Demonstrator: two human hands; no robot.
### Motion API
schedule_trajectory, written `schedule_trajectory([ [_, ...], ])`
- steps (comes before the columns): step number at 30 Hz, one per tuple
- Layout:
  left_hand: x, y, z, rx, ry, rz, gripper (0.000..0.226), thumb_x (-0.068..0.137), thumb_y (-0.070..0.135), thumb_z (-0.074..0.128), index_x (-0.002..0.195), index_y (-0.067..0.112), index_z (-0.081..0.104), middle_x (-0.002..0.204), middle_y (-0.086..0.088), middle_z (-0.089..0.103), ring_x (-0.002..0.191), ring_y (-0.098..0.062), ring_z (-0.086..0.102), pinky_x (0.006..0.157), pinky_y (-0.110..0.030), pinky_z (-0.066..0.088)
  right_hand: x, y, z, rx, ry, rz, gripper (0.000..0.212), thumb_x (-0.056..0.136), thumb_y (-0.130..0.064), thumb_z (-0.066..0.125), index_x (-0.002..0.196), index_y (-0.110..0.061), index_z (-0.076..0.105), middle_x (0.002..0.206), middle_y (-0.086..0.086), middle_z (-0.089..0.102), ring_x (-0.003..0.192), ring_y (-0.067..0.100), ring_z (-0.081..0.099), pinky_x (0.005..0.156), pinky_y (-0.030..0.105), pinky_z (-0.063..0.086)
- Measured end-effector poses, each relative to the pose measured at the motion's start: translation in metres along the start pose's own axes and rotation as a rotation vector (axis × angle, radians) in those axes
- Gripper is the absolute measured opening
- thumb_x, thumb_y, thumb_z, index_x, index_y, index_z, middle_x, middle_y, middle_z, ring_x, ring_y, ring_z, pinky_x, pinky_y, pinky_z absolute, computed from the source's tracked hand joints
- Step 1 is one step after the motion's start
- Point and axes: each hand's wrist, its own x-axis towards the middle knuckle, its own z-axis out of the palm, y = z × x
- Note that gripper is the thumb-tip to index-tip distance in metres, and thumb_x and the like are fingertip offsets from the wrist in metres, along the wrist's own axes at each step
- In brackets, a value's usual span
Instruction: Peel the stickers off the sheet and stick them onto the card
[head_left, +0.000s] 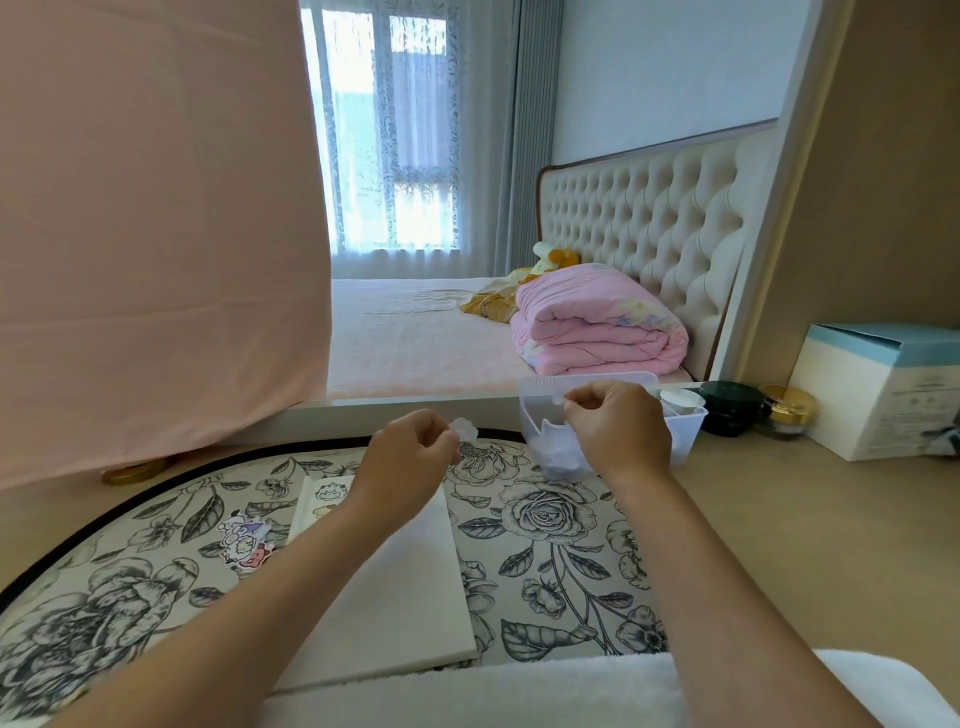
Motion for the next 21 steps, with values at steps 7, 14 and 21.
schedule_trajectory([
  [7, -0.014, -0.011, -0.018, -0.058, -0.037, -0.037, 0.019, 0.092, 0.013, 0.056, 0.076, 0.014, 0.065, 0.07, 0.001, 0.071, 0.06, -0.013, 0.059, 0.047, -0.023, 0.046, -0.006, -0.018, 0.001, -0.012, -0.069, -0.108, 0.013, 0.091, -0.026, 0.07, 0.102, -0.027, 0.076, 0.098, -0.011, 0.074, 0.08, 0.008, 0.06, 0.064, 0.021, 0.039],
  [14, -0.028, -0.028, -0.05, -0.132, 0.024, -0.111, 0.022, 0.09, 0.01, 0.054, 0.07, 0.011, 0.061, 0.063, 0.0, 0.066, 0.052, -0.013, 0.058, 0.047, -0.029, 0.041, -0.052, -0.081, 0.03, 0.106, -0.478, -0.415, 0.014, 0.077, -0.03, 0.084, 0.082, -0.036, 0.072, 0.088, -0.022, 0.066, 0.072, -0.014, 0.055, 0.067, 0.01, 0.039],
  [21, -0.034, -0.028, -0.062, -0.296, -0.019, -0.205, 0.021, 0.09, 0.007, 0.049, 0.071, 0.006, 0.06, 0.061, -0.001, 0.062, 0.052, -0.015, 0.056, 0.047, -0.027, 0.038, -0.08, -0.088, 0.054, -0.058, -0.305, -0.691, 0.015, 0.079, -0.04, 0.082, 0.088, -0.034, 0.072, 0.091, -0.019, 0.066, 0.062, -0.012, 0.047, 0.063, 0.011, 0.039],
])
